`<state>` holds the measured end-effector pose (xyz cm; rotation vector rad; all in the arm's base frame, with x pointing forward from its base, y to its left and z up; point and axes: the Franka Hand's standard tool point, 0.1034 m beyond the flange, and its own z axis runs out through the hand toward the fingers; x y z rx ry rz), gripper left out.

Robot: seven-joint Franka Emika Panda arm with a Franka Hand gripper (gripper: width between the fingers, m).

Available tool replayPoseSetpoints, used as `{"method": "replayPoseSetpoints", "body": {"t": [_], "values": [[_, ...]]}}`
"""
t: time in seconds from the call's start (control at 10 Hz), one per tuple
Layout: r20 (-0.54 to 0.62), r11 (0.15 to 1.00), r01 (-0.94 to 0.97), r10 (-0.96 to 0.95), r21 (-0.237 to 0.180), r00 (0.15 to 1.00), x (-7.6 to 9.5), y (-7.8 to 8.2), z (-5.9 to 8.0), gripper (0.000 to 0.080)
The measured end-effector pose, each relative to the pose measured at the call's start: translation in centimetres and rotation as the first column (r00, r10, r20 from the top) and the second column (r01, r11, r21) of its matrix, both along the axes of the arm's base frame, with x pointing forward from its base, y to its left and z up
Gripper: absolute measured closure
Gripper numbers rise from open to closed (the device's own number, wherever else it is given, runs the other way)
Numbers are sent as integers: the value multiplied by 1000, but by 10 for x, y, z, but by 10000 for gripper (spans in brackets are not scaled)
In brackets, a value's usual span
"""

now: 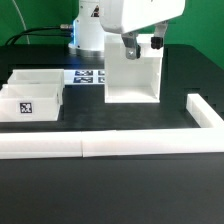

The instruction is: Assemble drawer

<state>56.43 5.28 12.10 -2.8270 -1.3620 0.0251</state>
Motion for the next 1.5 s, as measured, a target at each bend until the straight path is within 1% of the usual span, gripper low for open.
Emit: {"method": "replayPoseSetpoints", "body": {"t": [0.9,1.0,1.1,1.2,1.3,1.4,1.5], "values": [[0,1000,1,-1,0,1000,-1,0,0,150],[4,994,109,-109,-3,994,-11,1,5,150],[3,979,203,-202,-11,979,-31,3,14,150],[-3,957,290,-290,-21,957,-43,9,18,150],[-21,940,340,-341,-33,940,-49,13,21,150],[-17,940,341,-341,-32,940,-48,13,24,150],[-17,940,339,-340,-32,940,-48,13,22,150]]}}
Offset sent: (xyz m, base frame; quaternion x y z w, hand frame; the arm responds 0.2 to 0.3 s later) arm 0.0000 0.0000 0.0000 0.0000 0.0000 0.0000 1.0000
